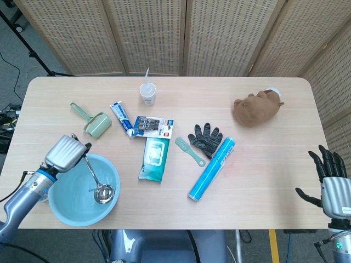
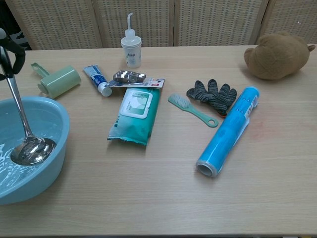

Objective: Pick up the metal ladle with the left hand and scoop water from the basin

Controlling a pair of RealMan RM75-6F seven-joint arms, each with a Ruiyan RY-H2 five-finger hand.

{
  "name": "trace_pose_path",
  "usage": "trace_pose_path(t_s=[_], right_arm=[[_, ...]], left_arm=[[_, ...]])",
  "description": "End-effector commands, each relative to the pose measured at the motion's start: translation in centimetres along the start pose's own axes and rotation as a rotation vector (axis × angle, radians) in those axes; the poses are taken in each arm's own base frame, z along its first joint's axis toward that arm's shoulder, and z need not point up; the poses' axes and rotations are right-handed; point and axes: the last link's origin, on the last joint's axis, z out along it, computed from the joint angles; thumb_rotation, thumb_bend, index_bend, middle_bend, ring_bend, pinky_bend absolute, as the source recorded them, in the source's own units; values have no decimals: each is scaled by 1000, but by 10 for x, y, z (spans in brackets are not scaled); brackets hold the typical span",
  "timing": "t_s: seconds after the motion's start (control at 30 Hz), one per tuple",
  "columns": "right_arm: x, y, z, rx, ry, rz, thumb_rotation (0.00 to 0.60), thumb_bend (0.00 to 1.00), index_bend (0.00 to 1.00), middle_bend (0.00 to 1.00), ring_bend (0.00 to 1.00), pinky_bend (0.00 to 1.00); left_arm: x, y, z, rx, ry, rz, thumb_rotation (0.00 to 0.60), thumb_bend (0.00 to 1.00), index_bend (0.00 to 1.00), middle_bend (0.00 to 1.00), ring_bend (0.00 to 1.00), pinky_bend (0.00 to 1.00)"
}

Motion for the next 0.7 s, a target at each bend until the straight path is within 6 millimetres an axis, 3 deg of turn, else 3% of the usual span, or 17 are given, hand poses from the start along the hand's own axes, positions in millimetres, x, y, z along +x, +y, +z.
trace_pose_path(t_s=[0.03, 0.3, 0.7], right_arm=[[0, -1, 0, 2, 1, 2, 600, 0, 95, 0, 0, 0], [1, -4, -2, 12, 3, 12, 600, 0, 95, 0, 0, 0], [6, -5, -2, 21, 19, 24, 600, 0, 95, 0, 0, 0]], left_arm=[[6, -5, -15, 1, 19, -13, 600, 607, 905, 925, 810, 802], [18, -17, -33, 24, 86, 8, 600, 604, 905, 925, 810, 802], [14, -30, -48, 69, 161, 84, 600, 598, 905, 925, 810, 802]])
